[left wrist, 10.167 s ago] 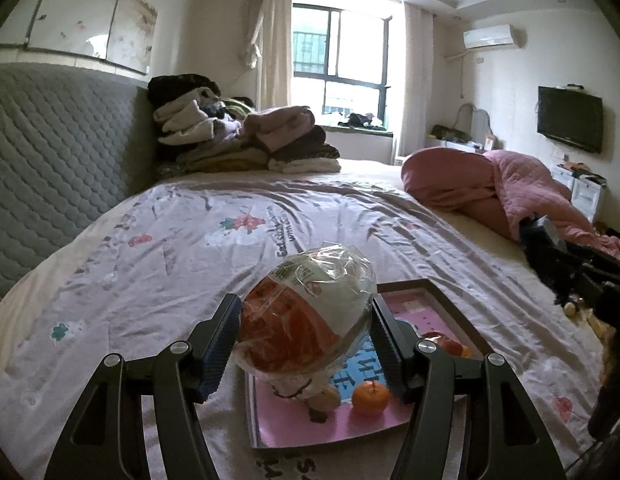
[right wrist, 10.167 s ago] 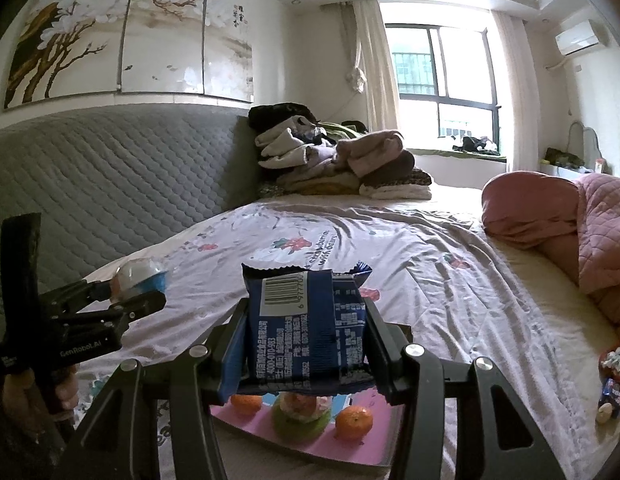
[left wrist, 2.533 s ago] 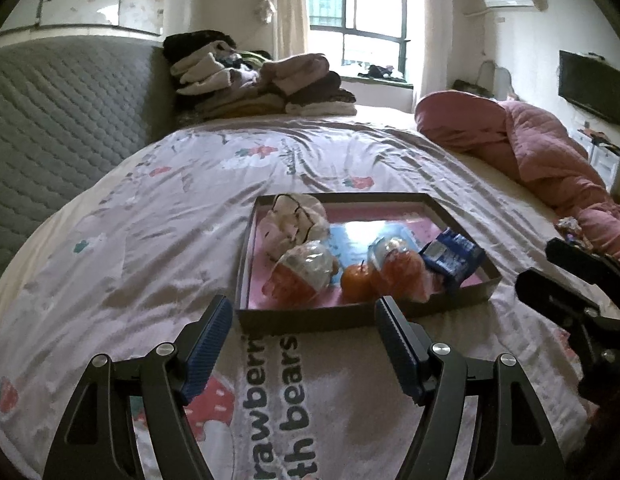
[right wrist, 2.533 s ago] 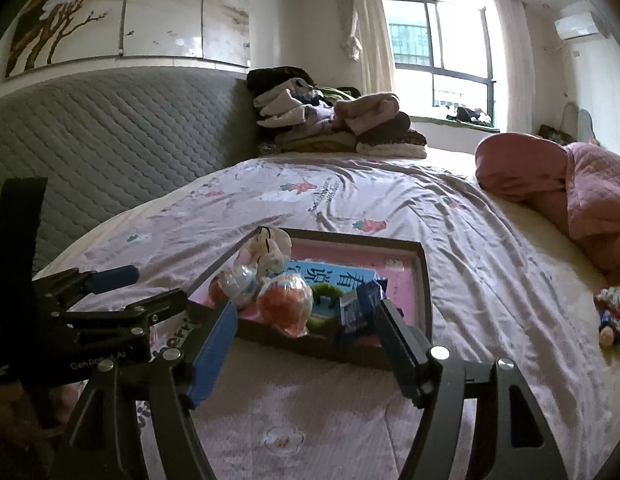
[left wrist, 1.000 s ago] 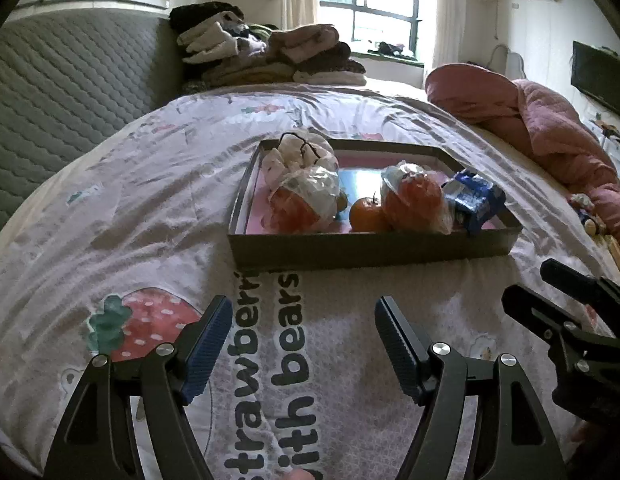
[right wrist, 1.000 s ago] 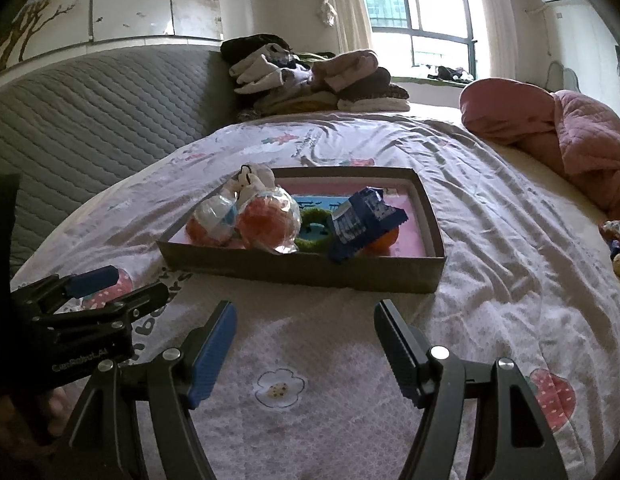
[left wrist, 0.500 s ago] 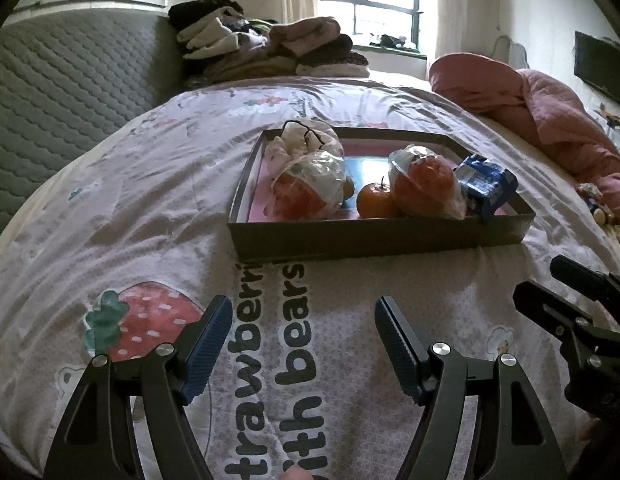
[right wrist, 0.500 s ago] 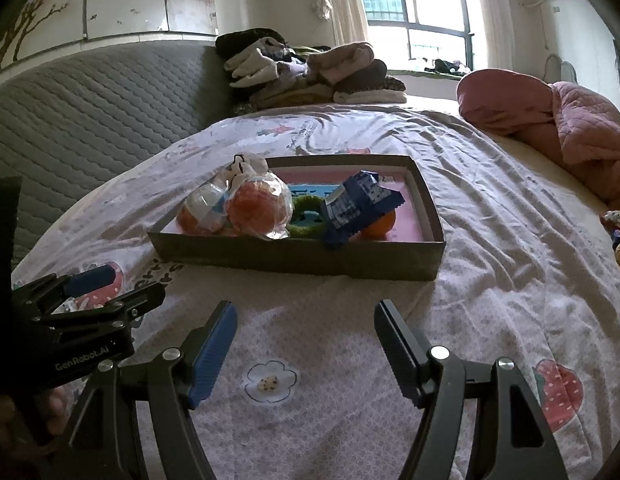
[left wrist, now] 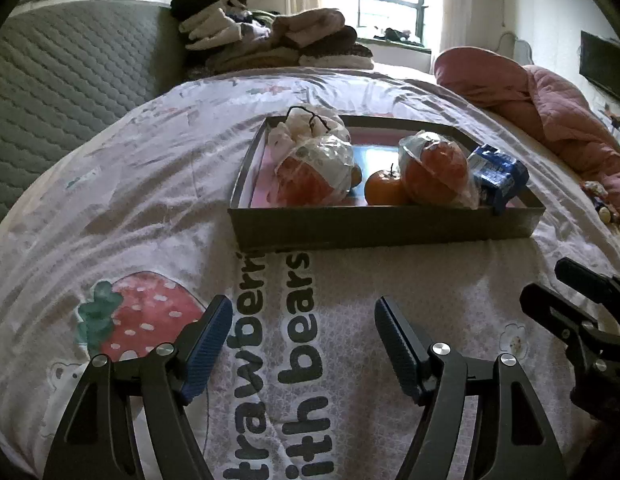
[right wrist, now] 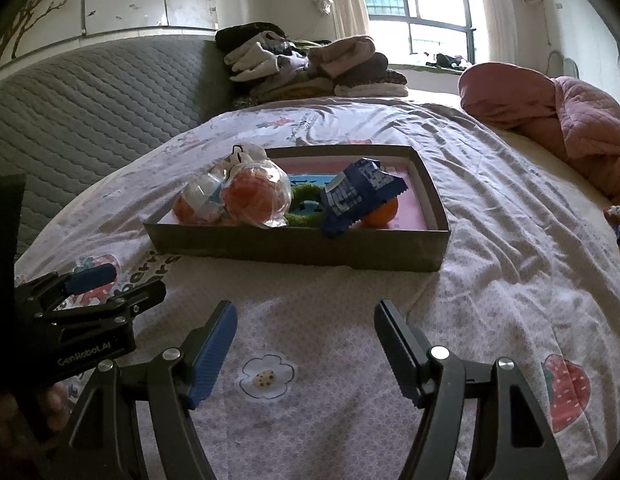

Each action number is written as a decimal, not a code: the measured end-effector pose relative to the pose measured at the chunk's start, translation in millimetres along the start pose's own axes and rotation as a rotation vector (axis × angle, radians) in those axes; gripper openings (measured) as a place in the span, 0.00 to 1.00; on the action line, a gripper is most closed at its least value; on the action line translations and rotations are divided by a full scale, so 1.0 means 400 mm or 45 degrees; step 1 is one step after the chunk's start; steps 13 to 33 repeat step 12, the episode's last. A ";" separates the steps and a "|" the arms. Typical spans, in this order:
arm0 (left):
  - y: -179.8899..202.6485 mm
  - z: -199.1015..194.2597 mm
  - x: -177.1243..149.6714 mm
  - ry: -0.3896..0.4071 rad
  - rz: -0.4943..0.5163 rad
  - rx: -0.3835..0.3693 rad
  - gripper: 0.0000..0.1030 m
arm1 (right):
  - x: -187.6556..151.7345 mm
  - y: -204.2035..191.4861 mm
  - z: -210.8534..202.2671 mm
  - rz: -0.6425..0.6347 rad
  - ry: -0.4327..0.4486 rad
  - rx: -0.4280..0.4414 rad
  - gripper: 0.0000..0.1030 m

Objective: Organize objects

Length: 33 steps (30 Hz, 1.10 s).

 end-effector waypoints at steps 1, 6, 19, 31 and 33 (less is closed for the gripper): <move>-0.001 0.001 -0.001 -0.001 0.001 0.004 0.73 | -0.001 0.000 0.001 0.001 -0.001 0.000 0.68; 0.005 0.002 -0.003 -0.001 0.002 -0.025 0.73 | -0.006 -0.001 0.009 0.000 -0.015 0.005 0.68; 0.009 -0.004 -0.003 0.012 0.004 -0.038 0.73 | -0.011 0.000 0.015 0.000 -0.024 0.007 0.68; 0.009 -0.004 -0.003 0.012 0.004 -0.038 0.73 | -0.011 0.000 0.015 0.000 -0.024 0.007 0.68; 0.009 -0.004 -0.003 0.012 0.004 -0.038 0.73 | -0.011 0.000 0.015 0.000 -0.024 0.007 0.68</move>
Point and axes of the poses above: each gripper's, at about its wrist camera, not at the fingertips, and z roughly the way its jaws point, y to its right, x to its top, the point moved 10 cm from there along z, roughly the way its jaws point, and after that the axes turned 12 degrees about x, right-handed, at the moved point
